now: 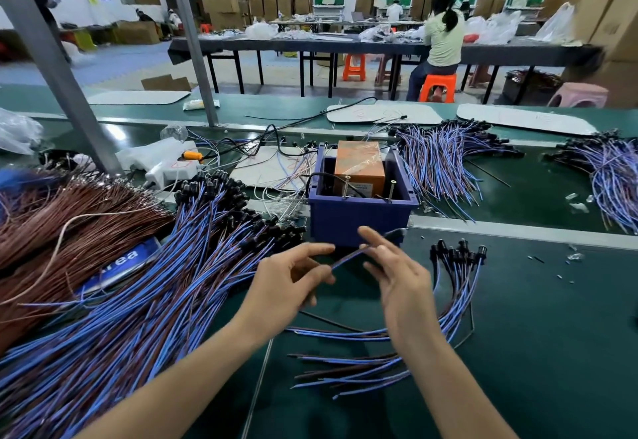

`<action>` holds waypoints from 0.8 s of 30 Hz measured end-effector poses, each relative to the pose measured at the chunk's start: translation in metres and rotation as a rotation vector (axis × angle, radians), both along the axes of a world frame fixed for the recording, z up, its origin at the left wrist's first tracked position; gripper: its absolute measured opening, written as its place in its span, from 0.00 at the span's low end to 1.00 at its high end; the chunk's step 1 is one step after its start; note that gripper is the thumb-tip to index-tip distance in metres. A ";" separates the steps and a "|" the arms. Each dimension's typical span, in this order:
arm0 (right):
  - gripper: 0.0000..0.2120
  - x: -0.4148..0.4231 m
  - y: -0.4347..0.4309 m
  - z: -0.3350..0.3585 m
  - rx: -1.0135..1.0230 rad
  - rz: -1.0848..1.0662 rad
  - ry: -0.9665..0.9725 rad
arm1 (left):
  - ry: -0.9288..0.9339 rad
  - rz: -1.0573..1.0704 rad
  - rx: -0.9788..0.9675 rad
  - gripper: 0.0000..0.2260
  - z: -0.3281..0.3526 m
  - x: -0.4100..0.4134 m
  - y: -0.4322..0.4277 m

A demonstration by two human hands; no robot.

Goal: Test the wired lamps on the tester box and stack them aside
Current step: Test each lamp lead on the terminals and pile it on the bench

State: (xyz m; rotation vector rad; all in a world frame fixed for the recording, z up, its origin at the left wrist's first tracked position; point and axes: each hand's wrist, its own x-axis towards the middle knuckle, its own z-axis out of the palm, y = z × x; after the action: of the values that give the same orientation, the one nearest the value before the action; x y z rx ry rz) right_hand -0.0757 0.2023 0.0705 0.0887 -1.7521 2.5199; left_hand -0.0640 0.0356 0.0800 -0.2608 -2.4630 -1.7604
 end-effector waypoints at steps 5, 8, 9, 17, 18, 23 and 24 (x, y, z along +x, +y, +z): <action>0.14 -0.029 0.056 0.009 -0.065 -0.415 -0.139 | -0.115 -0.066 -0.160 0.10 -0.013 0.008 -0.030; 0.15 -0.043 0.080 0.010 0.166 -0.510 -0.114 | -0.121 -0.053 -0.204 0.08 -0.015 0.011 -0.044; 0.15 -0.045 0.085 0.010 0.311 -0.534 -0.088 | -0.119 -0.045 -0.200 0.07 -0.015 0.011 -0.047; 0.07 -0.049 0.088 0.004 1.327 -0.398 -0.071 | -0.143 -0.017 0.007 0.06 0.000 0.007 -0.036; 0.07 -0.047 0.083 0.005 1.465 -0.334 -0.170 | -0.150 -0.022 0.035 0.06 0.003 0.005 -0.032; 0.13 -0.026 0.052 0.029 1.430 -0.198 -0.106 | -0.211 -0.062 0.243 0.08 0.019 -0.006 -0.010; 0.10 -0.020 0.045 0.036 1.241 -0.158 0.004 | -0.222 -0.065 0.297 0.08 0.021 -0.009 -0.005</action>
State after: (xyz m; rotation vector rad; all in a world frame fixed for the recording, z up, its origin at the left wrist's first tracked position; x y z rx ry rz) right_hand -0.0954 0.2473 0.1067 0.0111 -2.8243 0.9937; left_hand -0.0729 0.0308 0.1013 -0.1253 -2.3059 -2.2605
